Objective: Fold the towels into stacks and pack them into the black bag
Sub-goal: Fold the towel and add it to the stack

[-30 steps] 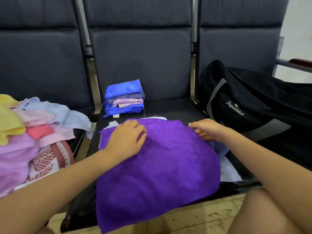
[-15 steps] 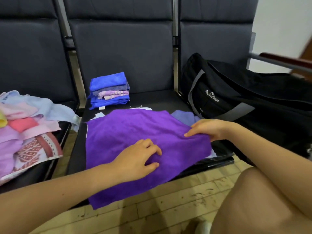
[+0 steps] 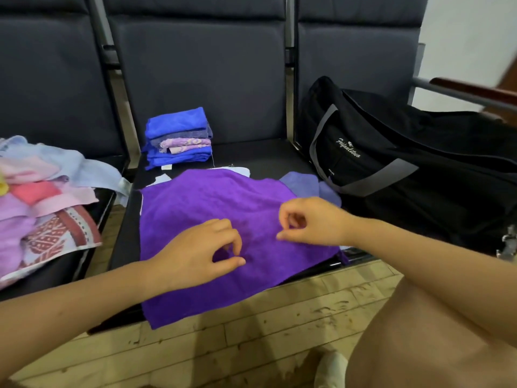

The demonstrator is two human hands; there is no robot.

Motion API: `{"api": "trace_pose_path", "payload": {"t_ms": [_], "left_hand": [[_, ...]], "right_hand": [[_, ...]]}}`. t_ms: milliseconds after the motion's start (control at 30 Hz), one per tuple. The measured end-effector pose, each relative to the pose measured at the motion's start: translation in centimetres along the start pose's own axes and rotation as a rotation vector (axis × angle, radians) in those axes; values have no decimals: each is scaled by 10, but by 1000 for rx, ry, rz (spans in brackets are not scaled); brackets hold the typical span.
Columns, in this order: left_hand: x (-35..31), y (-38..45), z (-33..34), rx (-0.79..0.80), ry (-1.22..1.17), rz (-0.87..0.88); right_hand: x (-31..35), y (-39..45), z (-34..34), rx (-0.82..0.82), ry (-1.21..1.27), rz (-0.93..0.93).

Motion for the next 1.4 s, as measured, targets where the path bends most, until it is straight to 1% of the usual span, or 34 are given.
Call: {"api": "trace_pose_path", "payload": {"t_ms": [67,133,200,300,367,500,567,667,733,800,833,900,1000,1067,1100,1167,1233,1333,1400], "left_hand": [[2,-4,0,46,30,10],[5,-7,7,128,99,4],[11,-9,11,201,104,-34],[13,-10,10,215,71,-49],[12,-11,7,192,46,-41],[3,-14,6,156,2,-37],[-4,-16,9,145,49,-20],[-11,-16,16,101,152,26],[-10,-16,20,89,184,-13],[-12,-15,19,42,198,-24],[-14,-14,17,3,201,-25],[-9,-10,11,-11,119,-101],[9,-2,2,28,-160,-275],[19,1,-6,19,-324,-350],[22,2,-11,9,-363,-360],[24,4,-21,-22,-326,-340],[30,6,-32,-75,-193,-311],[49,5,-45,-159,-49,-326],[63,3,-52,-191,-17,-354]], "right_hand": [[26,-2,28,190,-37,-171],[40,-4,54,306,-168,-349],[42,-2,65,277,-286,-488],[42,0,62,206,-294,-546],[41,1,59,203,-251,-524],[36,8,56,179,-108,-395],[32,13,56,205,-43,-340],[27,19,57,229,133,-260],[24,21,54,211,284,-177],[21,24,51,184,364,-113],[22,25,50,175,355,-96],[22,30,48,127,281,-80],[28,38,44,16,145,-106],[34,42,43,36,31,-125],[36,45,42,61,-26,-137],[41,50,34,22,-144,-198],[39,53,21,-66,-198,-219],[19,56,-1,-153,-230,-118],[2,56,-12,-133,-240,1]]}}
Point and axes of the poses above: each hand's wrist, its own y-axis towards the middle knuckle, its own z-axis out of the palm, x = y × z, the point moved 6 cm from there along y, towards the middle knuckle, and after that the axes turned 13 degrees about -z, right-handed, at the moved point
